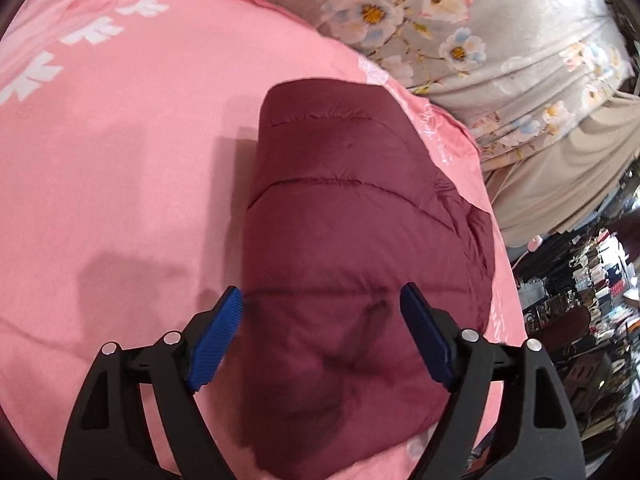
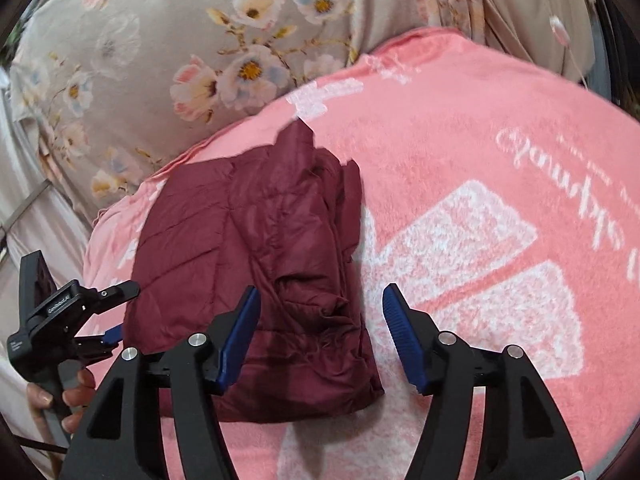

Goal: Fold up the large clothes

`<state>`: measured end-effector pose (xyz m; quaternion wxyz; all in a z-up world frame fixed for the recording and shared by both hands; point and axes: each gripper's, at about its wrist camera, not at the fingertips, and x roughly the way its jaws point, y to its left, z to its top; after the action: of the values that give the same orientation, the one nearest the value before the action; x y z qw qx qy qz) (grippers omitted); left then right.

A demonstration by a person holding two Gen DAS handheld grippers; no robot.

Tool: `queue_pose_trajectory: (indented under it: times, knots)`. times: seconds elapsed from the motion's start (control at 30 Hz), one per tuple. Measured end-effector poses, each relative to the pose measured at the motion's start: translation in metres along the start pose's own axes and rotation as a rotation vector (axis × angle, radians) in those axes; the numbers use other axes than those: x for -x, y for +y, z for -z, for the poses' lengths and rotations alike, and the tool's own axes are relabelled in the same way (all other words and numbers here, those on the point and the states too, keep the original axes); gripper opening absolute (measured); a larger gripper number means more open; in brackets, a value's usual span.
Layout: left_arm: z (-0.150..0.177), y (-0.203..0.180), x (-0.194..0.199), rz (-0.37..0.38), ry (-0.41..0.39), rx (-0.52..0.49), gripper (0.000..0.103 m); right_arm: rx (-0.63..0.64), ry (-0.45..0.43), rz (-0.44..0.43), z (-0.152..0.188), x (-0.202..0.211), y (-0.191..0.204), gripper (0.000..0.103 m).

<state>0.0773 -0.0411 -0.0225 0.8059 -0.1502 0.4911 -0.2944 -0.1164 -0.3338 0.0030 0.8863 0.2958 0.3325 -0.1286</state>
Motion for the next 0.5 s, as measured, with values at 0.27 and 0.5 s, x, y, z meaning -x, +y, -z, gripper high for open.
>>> queue_pose_trajectory:
  times: [0.27,0.5]
  knots:
    - [-0.01,-0.004,-0.022,-0.057,0.019,0.041,0.091,-0.052,0.052,-0.037,0.003,-0.025,-0.001,0.064]
    - [-0.011,-0.006,-0.03,-0.071,0.026,0.034,0.095,-0.067,0.066,-0.052,0.004,-0.034,-0.002,0.067]
